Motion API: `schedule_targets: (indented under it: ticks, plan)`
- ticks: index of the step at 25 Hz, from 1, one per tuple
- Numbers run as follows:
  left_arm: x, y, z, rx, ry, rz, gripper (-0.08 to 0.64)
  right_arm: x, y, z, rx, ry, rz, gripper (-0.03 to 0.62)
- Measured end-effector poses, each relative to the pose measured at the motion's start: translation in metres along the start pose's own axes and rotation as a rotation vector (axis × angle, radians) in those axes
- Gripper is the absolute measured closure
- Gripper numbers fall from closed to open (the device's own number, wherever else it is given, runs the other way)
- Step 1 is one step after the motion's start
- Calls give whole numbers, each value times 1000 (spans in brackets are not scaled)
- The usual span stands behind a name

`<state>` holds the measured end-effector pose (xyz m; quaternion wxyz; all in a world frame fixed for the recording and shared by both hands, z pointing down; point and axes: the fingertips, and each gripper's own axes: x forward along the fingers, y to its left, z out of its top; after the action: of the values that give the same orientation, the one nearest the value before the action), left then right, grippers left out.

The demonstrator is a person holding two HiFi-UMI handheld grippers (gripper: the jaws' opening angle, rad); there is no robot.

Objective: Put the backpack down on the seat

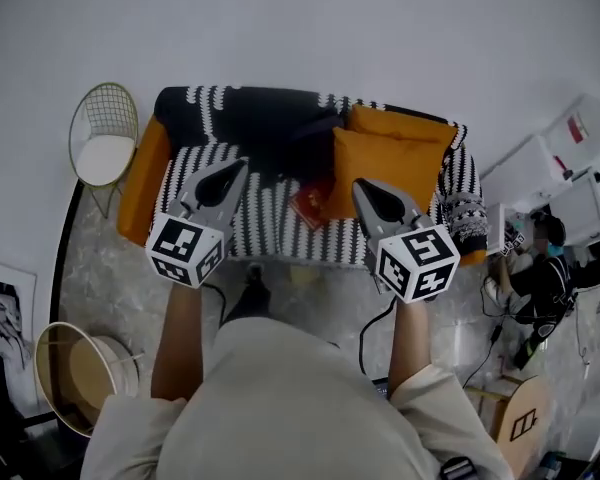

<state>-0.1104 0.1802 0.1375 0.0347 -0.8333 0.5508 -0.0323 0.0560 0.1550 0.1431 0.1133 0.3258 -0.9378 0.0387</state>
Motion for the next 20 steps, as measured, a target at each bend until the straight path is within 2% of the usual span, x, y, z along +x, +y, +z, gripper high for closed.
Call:
schedule_targets:
  ticks: [4, 12, 16, 20]
  plan:
    - [-13, -8, 24, -8, -38, -10, 557, -12, 8, 21, -43, -42, -4, 586]
    - [-29, -19, 43, 72, -30, 9, 557, -26, 22, 39, -100, -53, -1, 586]
    - [-35, -26, 50, 28, -56, -20, 557, -28, 28, 38, -132, -42, 1, 586]
    - [-39, -31, 50, 22, -58, -27, 557, -34, 30, 38, -122, -51, -2, 586]
